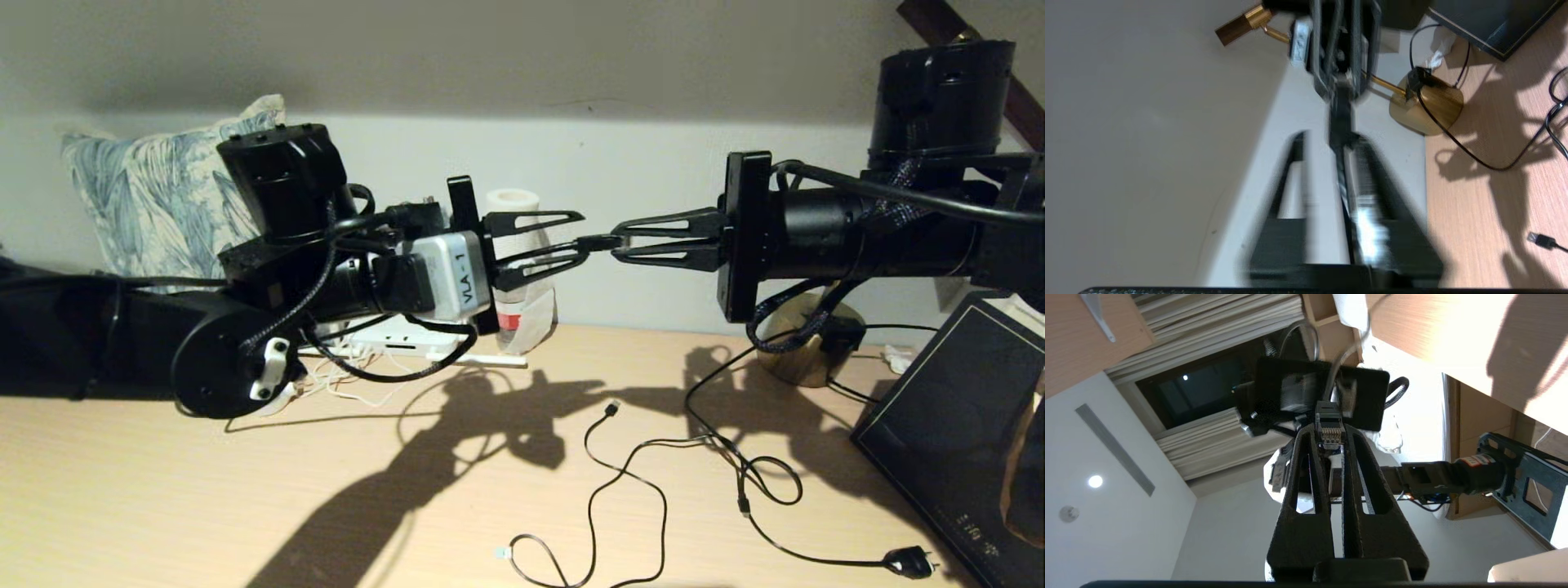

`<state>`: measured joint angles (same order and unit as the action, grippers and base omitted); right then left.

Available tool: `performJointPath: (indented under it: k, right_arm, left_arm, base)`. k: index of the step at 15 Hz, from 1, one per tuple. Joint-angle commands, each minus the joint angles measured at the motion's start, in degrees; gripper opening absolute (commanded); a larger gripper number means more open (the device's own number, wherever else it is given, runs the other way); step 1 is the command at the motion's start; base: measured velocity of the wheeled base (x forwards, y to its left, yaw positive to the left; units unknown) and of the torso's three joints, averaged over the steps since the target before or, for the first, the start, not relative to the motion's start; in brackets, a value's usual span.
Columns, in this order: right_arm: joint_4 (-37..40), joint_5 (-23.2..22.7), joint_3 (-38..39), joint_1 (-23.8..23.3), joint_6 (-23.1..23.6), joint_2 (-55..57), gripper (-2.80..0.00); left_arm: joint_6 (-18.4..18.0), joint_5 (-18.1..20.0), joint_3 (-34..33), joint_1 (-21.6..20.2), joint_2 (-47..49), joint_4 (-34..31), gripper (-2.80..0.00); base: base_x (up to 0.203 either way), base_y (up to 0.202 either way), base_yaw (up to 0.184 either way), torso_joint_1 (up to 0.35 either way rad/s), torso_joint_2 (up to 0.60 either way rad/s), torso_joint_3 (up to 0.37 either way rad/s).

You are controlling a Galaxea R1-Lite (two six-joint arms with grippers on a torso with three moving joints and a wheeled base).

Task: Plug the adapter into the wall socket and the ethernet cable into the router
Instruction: Align cable and router interface

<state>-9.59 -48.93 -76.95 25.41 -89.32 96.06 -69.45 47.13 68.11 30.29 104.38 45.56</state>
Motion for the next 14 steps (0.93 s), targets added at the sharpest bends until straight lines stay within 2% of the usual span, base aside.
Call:
performJointPath:
  k: [1, 14]
  right_arm:
    - [-0.17, -0.29, 0.04, 0.00, -0.50, 0.09, -2.80]
    - [-0.26, -0.37, 0.16, 0.08, -0.42, 0.09, -2.80]
  left_arm:
    - [-0.34, 0.24, -0.17, 0.03, -0.05, 0.15, 0.00]
    - [-0.16, 0.16, 0.18, 0.91, 0.65, 0.32, 0.00]
  base:
    - [0.000, 0.000, 0.000, 0.000, 0.00, 0.000]
    - [0.000, 0.000, 0.000, 0.000, 0.00, 0.000]
